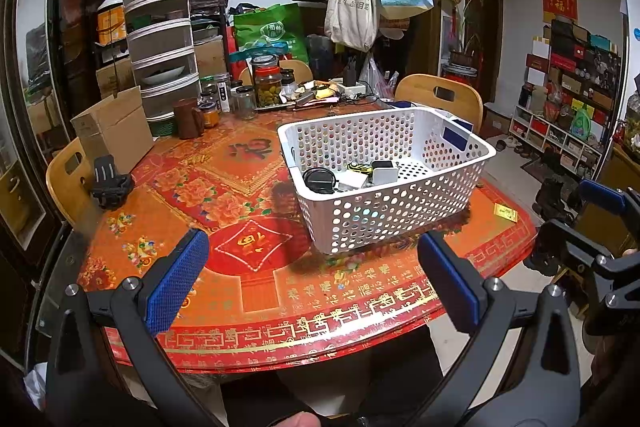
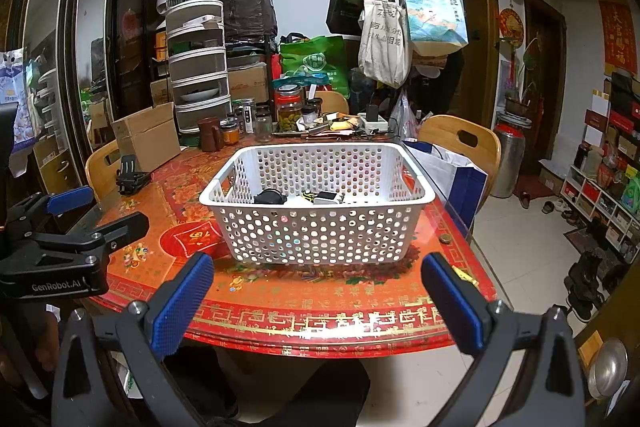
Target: Organize rigid objects
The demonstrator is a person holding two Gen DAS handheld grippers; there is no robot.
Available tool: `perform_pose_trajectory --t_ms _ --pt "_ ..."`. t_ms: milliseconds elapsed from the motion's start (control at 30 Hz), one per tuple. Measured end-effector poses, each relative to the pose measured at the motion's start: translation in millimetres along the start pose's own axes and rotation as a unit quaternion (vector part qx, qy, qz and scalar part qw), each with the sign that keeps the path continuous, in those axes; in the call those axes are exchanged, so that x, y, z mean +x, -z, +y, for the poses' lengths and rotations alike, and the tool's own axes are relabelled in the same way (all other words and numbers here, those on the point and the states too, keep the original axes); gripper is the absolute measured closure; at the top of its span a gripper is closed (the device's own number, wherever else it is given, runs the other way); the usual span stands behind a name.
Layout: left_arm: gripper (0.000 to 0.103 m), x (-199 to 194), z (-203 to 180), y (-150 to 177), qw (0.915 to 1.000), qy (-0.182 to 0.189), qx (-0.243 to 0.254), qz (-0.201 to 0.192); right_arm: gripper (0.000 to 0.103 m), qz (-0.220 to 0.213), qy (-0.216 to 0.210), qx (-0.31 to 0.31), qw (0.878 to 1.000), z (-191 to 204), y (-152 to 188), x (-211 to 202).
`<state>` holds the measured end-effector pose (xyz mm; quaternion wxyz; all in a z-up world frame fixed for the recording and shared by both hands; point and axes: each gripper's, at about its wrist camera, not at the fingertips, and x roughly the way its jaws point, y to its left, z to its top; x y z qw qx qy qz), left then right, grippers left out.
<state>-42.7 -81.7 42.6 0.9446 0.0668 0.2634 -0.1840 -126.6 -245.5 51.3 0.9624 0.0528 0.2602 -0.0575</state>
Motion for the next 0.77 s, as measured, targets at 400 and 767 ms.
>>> perform_pose_trajectory --t_ms 400,767 --pt "0.0 0.1 -1.1 0.6 1.0 0.002 0.0 0.001 0.0 0.0 0.0 -0.001 1.0 1.6 0.0 -0.5" --pt "0.0 -2.5 -2.2 7.0 0.9998 0.001 0.018 -0.005 0.0 0.0 -0.002 -0.002 1.0 3.0 -0.6 -0.7"
